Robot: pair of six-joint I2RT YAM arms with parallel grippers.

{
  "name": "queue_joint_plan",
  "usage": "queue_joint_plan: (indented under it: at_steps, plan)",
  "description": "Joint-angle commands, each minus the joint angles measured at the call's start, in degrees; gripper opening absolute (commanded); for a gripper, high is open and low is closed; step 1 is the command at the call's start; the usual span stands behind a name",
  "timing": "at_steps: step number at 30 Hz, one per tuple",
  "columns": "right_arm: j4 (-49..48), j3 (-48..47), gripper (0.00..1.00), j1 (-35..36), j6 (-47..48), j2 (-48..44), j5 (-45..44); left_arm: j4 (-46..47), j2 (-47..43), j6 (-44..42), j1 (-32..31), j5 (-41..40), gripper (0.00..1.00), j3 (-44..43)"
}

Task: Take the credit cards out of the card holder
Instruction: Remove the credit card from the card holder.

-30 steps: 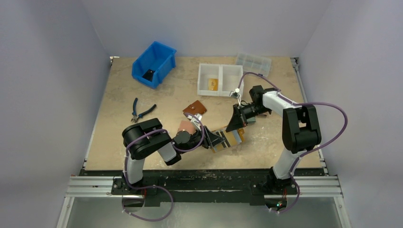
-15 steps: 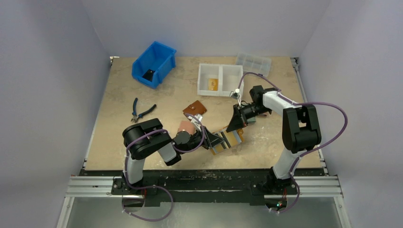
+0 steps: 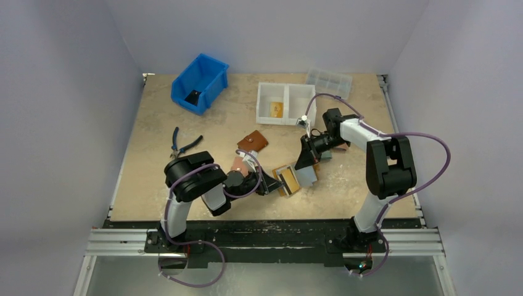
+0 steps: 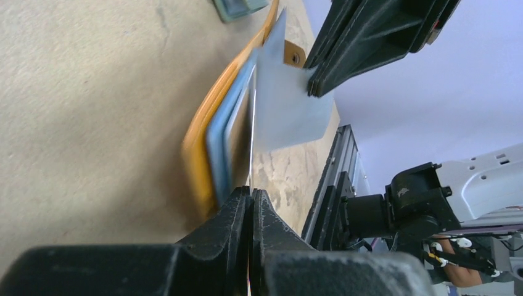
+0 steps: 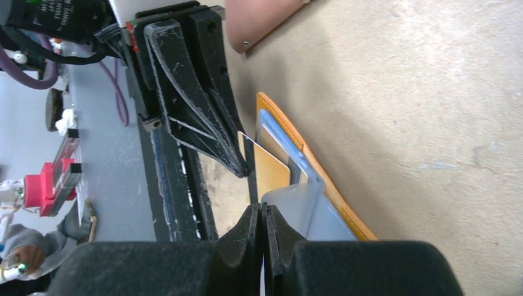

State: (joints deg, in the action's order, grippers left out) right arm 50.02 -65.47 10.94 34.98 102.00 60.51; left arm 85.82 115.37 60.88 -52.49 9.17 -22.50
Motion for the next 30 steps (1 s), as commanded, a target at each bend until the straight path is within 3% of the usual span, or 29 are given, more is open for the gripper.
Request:
queue_joint_plan:
  at_steps: [1,9,15,18,22,30]
  plan:
    - [-5.6,1.0,0.08,-0.1,-5.6,-1.3,-4.5,16.0,0.4,1.7,1.0,1.3,0.0,1.8]
    - [-9.3,1.9,0.11,-0.1,-8.8,-1.3,-10.8,16.0,-1.8,1.3,1.9,2.0,0.0,3.7]
    - [-12.1,2.6,0.31,-0.1,-9.2,-5.4,-17.5,12.7,-6.1,-1.0,2.0,3.8,0.0,4.5]
    - [-13.2,3.4,0.44,-0.1,-7.9,-9.3,-19.7,7.2,-10.0,-3.7,2.0,5.2,0.0,4.5]
    - [-13.1,4.0,0.54,-0.1,-4.7,-13.7,-19.0,-3.2,-17.4,-8.9,1.8,5.3,0.0,4.6]
    - [-11.8,5.4,0.57,0.0,1.2,-18.3,-13.5,-27.6,-31.9,-20.4,0.5,1.7,0.0,2.0]
